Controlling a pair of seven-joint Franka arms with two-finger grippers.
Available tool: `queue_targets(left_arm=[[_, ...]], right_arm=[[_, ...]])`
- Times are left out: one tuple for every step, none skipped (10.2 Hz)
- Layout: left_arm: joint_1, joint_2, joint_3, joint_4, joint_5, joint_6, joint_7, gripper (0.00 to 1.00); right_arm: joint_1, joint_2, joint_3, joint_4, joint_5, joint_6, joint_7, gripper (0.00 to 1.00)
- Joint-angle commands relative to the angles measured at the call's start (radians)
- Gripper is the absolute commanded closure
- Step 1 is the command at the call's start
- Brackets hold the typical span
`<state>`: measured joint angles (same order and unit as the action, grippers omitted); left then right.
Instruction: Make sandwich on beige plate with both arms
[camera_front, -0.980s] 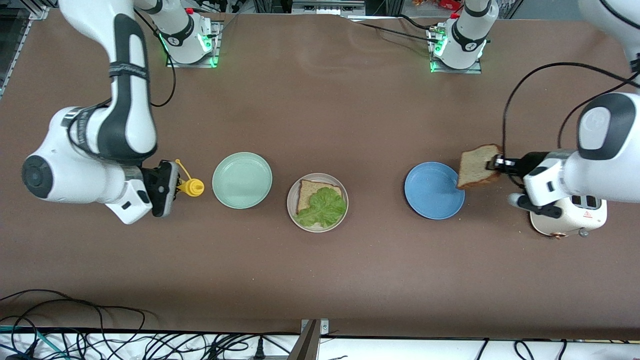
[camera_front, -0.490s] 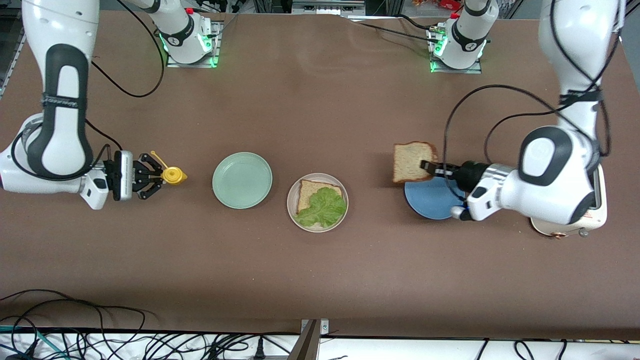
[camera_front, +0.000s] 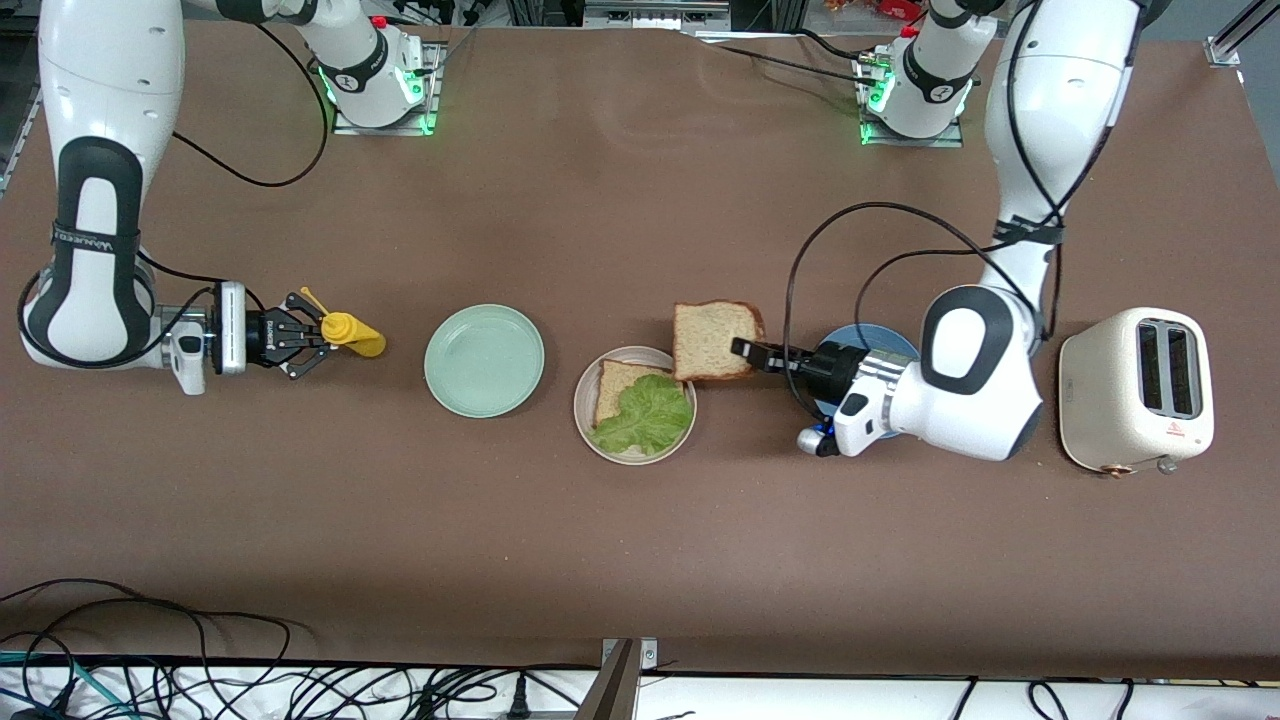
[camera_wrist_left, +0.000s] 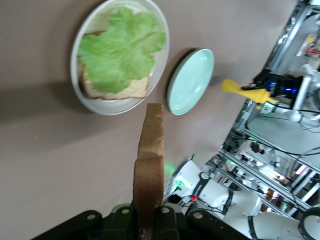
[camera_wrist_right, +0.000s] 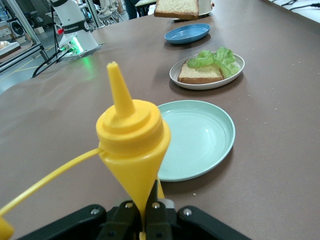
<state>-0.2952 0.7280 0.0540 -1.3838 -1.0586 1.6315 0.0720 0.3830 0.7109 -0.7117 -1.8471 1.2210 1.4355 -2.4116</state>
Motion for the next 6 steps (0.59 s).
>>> queue_targets(left_arm=[[-0.063,0.042,0.014,0.032,-0.047,0.109,0.038,1.00],[-0.100,0.062,0.014,0.034,-0.079,0.192,0.038,1.00],[-0.125,0.074,0.014,0.034,-0.105,0.253,0.052,1.00],[-0.136,0.085,0.014,0.037,-0.147,0.281,0.057,1.00],[-0.153,0.115,0.015,0.066,-0.176,0.313,0.058,1.00],[-0.166,0.141,0.014,0.092,-0.178,0.345,0.061,1.00]], right_arm=[[-0.009,0.039,0.006,0.009,0.051,-0.017,-0.088,1.00],[-0.010,0.053,0.014,0.009,0.070,-0.012,-0.116,1.00],[-0.010,0.080,0.015,0.009,0.106,-0.014,-0.167,1.00],[-0.010,0.094,0.015,0.009,0.121,-0.014,-0.190,1.00],[-0.010,0.101,0.017,0.009,0.123,-0.014,-0.190,0.85],[-0.010,0.101,0.015,0.011,0.123,-0.012,-0.190,0.67]])
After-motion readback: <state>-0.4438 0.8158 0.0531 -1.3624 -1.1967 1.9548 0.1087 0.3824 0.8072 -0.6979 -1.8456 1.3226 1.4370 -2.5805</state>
